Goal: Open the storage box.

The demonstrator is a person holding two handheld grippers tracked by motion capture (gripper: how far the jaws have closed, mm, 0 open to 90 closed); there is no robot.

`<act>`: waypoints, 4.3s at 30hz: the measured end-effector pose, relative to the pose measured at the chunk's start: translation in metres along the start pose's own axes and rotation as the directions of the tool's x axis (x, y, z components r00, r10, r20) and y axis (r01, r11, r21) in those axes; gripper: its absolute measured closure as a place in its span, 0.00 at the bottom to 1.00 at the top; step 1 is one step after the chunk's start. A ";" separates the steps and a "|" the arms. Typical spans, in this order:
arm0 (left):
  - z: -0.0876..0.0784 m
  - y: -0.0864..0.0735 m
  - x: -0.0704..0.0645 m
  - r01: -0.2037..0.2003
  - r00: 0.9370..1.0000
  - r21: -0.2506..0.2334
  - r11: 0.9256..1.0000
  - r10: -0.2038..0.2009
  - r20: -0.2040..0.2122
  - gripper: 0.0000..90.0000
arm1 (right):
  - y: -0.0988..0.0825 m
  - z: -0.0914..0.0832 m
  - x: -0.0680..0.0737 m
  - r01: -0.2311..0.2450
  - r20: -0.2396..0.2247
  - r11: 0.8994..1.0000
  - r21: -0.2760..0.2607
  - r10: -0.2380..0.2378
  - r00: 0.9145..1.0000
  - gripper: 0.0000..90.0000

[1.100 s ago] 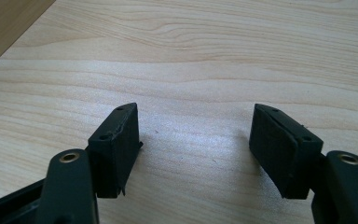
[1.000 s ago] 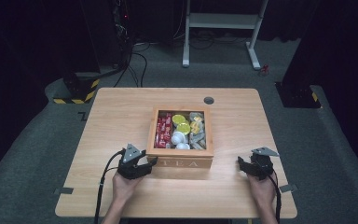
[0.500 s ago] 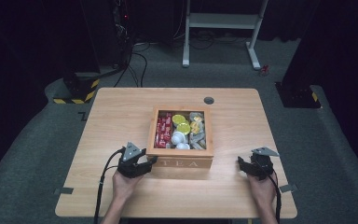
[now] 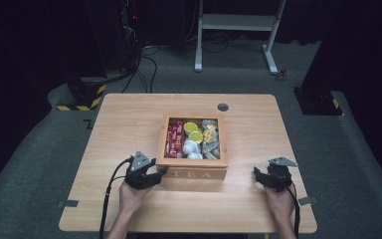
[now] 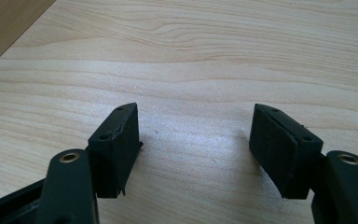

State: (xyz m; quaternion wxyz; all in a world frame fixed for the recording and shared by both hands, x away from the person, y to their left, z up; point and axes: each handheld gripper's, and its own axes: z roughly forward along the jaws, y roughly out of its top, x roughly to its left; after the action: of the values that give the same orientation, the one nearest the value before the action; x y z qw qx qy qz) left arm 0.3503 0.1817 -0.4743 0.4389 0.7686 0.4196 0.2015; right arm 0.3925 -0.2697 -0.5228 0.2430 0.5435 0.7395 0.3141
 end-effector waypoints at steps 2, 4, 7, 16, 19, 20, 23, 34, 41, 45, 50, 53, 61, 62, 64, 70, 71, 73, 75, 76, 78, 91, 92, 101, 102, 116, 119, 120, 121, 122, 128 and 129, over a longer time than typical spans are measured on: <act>-0.001 0.000 0.000 0.001 1.000 -0.001 1.000 -0.001 0.001 0.53 | 0.000 0.000 0.000 0.000 0.000 1.000 0.000 0.000 1.000 0.37; -0.002 0.001 0.000 0.001 1.000 -0.002 1.000 -0.001 0.007 0.53 | 0.000 0.000 0.000 0.000 0.000 1.000 0.000 0.000 1.000 0.37; -0.002 0.002 0.000 0.008 1.000 0.000 1.000 -0.008 0.010 0.53 | 0.000 0.000 0.000 0.000 0.000 1.000 0.000 0.000 1.000 0.37; -0.003 0.005 0.001 0.016 1.000 0.001 1.000 -0.016 0.018 0.53 | 0.000 0.000 0.000 0.000 0.000 1.000 0.000 0.000 1.000 0.37; -0.004 0.006 0.001 0.017 1.000 -0.001 1.000 -0.017 0.017 0.53 | 0.000 0.000 0.000 0.000 0.000 1.000 0.000 0.000 1.000 0.37; -0.005 0.006 0.001 0.019 1.000 -0.010 1.000 -0.019 0.014 0.54 | 0.000 0.000 0.000 0.000 0.000 1.000 0.000 0.000 1.000 0.37; -0.006 0.008 0.001 0.018 1.000 -0.015 1.000 -0.018 0.015 0.54 | 0.000 0.000 0.000 0.000 0.000 1.000 0.000 0.000 1.000 0.37; -0.009 0.013 0.003 0.026 0.999 -0.024 0.999 -0.025 0.019 0.56 | 0.000 0.000 0.000 0.000 0.000 1.000 0.000 0.000 1.000 0.37; -0.012 0.017 0.004 0.033 0.999 -0.030 0.999 -0.033 0.022 0.57 | 0.000 0.000 0.000 0.000 0.000 1.000 0.000 0.000 1.000 0.37; -0.014 0.021 0.005 0.041 0.999 -0.039 0.998 -0.040 0.028 0.57 | 0.000 0.000 0.000 0.000 0.000 1.000 0.000 0.000 1.000 0.37; -0.016 0.025 0.006 0.049 0.998 -0.045 0.998 -0.048 0.034 0.58 | 0.000 0.000 0.000 0.000 0.000 1.000 0.000 0.000 1.000 0.37; -0.017 0.027 0.007 0.054 0.998 -0.049 0.997 -0.052 0.038 0.59 | 0.000 0.000 0.000 0.000 0.000 1.000 0.000 0.000 1.000 0.37; -0.019 0.032 0.008 0.071 0.997 -0.059 0.996 -0.068 0.045 0.59 | 0.000 0.000 0.000 0.000 0.000 1.000 0.000 0.000 1.000 0.37; -0.019 0.032 0.008 0.071 0.997 -0.059 0.996 -0.068 0.045 0.59 | 0.000 0.000 0.000 0.000 0.000 1.000 0.000 0.000 1.000 0.37; -0.019 0.033 0.009 0.074 0.996 -0.061 0.995 -0.071 0.046 0.59 | 0.000 0.000 0.000 0.000 0.000 1.000 0.000 0.000 1.000 0.37; -0.021 0.039 0.011 0.099 0.994 -0.077 0.992 -0.095 0.054 0.60 | 0.000 0.000 0.000 -0.004 0.001 1.000 0.000 0.004 1.000 0.37; -0.021 0.039 0.011 0.101 0.994 -0.078 0.992 -0.097 0.053 0.60 | 0.000 0.000 0.000 -0.007 0.001 1.000 0.001 0.007 1.000 0.37; -0.021 0.041 0.011 0.104 0.994 -0.076 0.992 -0.100 0.050 0.61 | 0.000 0.000 0.000 -0.007 0.001 1.000 0.001 0.007 1.000 0.37; -0.021 0.042 0.011 0.106 0.994 -0.075 0.992 -0.102 0.050 0.61 | 0.000 0.000 0.000 -0.007 0.001 1.000 0.001 0.007 1.000 0.37; -0.021 0.044 0.012 0.110 0.993 -0.074 0.991 -0.106 0.052 0.61 | 0.000 0.000 0.000 -0.007 0.001 1.000 0.001 0.007 1.000 0.37; -0.021 0.045 0.012 0.111 0.993 -0.075 0.991 -0.107 0.052 0.61 | 0.000 0.000 0.000 -0.007 0.001 1.000 0.001 0.007 1.000 0.37; -0.020 0.054 0.016 0.125 0.990 -0.068 0.990 -0.121 0.066 0.61 | 0.000 0.000 0.000 -0.004 0.002 1.000 0.001 0.004 1.000 0.37; -0.021 0.055 0.016 0.128 0.990 -0.068 0.989 -0.124 0.066 0.61 | 0.000 0.000 0.000 -0.004 0.002 1.000 0.001 0.004 1.000 0.37; -0.022 0.063 0.018 0.131 0.990 -0.076 0.988 -0.126 0.067 0.62 | 0.000 0.000 0.000 0.000 -0.003 1.000 0.000 0.000 1.000 0.37; -0.021 0.063 0.018 0.130 0.990 -0.077 0.989 -0.125 0.063 0.62 | 0.000 0.000 0.000 0.000 -0.003 1.000 0.000 0.000 1.000 0.37; -0.022 0.075 0.022 0.126 0.991 -0.083 0.989 -0.122 0.060 0.62 | 0.000 -0.001 0.001 -0.004 -0.005 1.000 0.000 0.004 1.000 0.37; -0.022 0.079 0.022 0.120 0.992 -0.080 0.990 -0.116 0.056 0.62 | -0.001 -0.001 0.001 0.002 -0.011 1.000 0.001 -0.002 1.000 0.37; -0.022 0.079 0.022 0.120 0.992 -0.080 0.990 -0.116 0.056 0.62 | -0.001 -0.001 0.001 0.002 -0.011 1.000 0.001 -0.002 1.000 0.37; -0.022 0.080 0.022 0.121 0.992 -0.080 0.989 -0.116 0.057 0.62 | -0.001 -0.001 0.001 0.004 -0.016 1.000 0.004 -0.004 1.000 0.36; -0.022 0.081 0.023 0.121 0.992 -0.082 0.989 -0.117 0.056 0.62 | -0.001 -0.001 0.001 0.004 -0.016 1.000 0.004 -0.004 1.000 0.36; -0.022 0.084 0.025 0.132 0.990 -0.090 0.987 -0.126 0.066 0.62 | 0.000 -0.003 0.001 -0.002 -0.044 1.000 0.008 0.002 0.999 0.35; -0.022 0.084 0.025 0.132 0.990 -0.090 0.987 -0.126 0.066 0.62 | 0.000 -0.003 0.001 -0.002 -0.044 1.000 0.008 0.002 0.999 0.35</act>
State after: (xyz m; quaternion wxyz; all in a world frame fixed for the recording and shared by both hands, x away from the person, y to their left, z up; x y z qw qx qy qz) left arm 0.3891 0.1917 -0.3930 0.4990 0.7240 0.4453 0.1690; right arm 0.3901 -0.2693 -0.5214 0.2244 0.5382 0.7453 0.3233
